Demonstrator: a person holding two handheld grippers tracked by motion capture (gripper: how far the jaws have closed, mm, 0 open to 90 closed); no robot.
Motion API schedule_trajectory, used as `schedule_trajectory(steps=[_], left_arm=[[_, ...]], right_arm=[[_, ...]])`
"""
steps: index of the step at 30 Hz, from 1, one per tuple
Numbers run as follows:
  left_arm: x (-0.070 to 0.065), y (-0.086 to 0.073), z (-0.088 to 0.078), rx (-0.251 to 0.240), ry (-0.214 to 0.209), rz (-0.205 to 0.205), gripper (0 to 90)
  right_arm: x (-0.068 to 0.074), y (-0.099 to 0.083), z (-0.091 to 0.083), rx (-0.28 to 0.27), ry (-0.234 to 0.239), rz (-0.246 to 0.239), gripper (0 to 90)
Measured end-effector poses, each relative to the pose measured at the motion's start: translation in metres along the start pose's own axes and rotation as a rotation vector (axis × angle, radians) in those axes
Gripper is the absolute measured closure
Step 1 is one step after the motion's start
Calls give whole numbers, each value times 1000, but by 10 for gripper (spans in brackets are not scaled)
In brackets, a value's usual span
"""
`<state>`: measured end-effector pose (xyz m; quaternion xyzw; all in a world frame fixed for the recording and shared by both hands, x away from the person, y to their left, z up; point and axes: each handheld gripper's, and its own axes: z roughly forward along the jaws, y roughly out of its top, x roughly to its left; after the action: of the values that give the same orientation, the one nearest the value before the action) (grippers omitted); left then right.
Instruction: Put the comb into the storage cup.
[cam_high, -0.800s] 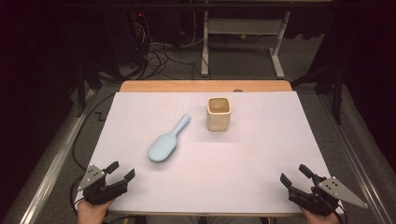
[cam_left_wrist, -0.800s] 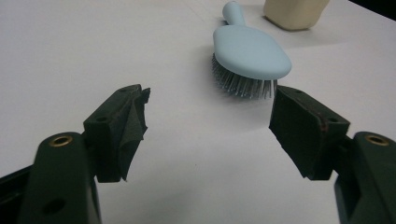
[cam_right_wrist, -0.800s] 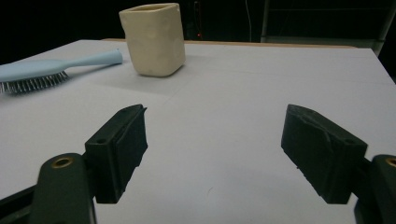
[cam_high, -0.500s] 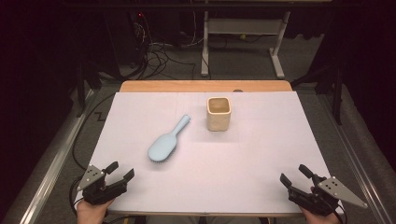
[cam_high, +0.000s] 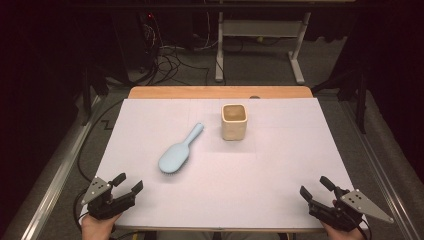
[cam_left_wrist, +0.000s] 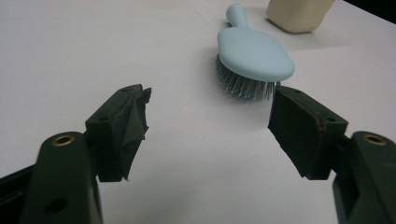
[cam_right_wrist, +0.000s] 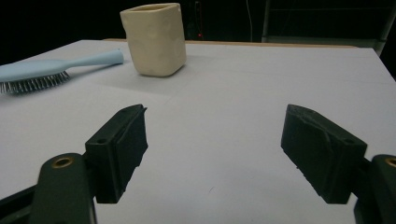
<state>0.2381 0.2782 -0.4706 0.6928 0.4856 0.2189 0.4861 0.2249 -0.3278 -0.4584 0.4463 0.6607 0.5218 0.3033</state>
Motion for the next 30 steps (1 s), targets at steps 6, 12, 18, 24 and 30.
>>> schedule_trajectory(steps=[6,12,18,24,30], left_arm=[[0,0,-1,0,2,5,293],[2,1,-2,-3,0,-10,300],[4,4,-4,-12,13,-16,302],[4,5,-4,-20,12,-22,304],[5,6,-3,-22,8,-25,306]], right_arm=[[1,0,0,1,5,-2,232],[1,0,0,2,5,-2,232],[0,0,0,4,3,7,232],[0,0,0,1,1,7,232],[-1,0,0,1,0,11,232]])
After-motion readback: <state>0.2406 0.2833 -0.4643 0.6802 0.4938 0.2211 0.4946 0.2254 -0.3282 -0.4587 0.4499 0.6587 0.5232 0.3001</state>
